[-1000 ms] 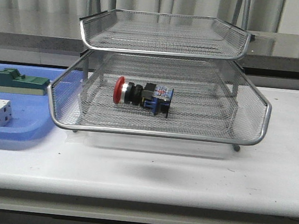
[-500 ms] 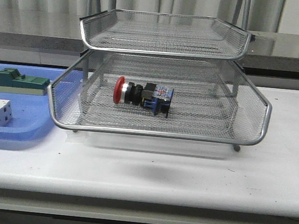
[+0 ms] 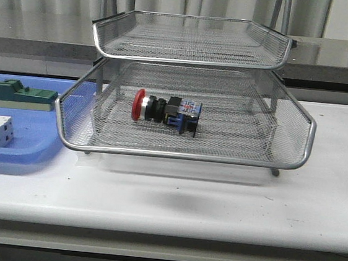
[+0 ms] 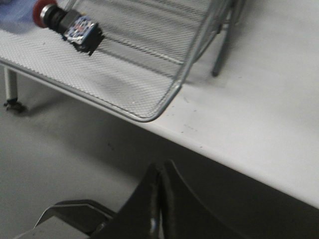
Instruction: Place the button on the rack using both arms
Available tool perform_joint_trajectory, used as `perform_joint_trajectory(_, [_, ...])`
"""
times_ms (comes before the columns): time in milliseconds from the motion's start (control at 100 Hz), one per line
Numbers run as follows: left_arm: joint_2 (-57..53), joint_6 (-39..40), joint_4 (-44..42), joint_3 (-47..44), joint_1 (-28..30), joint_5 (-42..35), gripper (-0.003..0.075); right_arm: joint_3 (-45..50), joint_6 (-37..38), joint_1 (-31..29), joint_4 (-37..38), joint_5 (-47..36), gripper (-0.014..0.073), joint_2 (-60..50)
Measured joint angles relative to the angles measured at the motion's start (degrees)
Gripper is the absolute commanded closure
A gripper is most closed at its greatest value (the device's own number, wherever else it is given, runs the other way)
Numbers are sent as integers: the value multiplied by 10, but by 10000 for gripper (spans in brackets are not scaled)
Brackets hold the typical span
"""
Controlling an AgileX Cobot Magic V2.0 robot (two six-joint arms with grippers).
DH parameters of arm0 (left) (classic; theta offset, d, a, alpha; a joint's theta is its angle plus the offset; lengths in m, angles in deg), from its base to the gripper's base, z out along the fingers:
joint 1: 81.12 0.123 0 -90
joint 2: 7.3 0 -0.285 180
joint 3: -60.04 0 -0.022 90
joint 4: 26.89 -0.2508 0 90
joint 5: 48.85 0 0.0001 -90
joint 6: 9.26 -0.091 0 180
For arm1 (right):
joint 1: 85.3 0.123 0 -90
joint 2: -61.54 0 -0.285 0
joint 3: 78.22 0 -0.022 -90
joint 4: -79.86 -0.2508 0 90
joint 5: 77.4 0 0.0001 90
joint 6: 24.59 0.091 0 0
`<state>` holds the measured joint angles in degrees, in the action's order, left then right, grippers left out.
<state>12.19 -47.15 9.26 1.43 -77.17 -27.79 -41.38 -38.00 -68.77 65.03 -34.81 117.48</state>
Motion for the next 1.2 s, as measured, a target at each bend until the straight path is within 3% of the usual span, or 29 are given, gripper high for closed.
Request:
perform_joint_trajectory(240, [0, 0, 0, 0, 0, 0, 740, -20, -204, 9, -145, -12, 663, 132])
perform_joint_trajectory(430, [0, 0, 0, 0, 0, 0, 740, -52, -309, 64, -172, -12, 663, 207])
perform_joint_trajectory(860, [0, 0, 0, 0, 0, -1, 740, -103, -378, 184, -161, -58, 663, 375])
perform_joint_trajectory(1200, [0, 0, 0, 0, 0, -1, 740, -130, -380, 204, -101, -112, 663, 446])
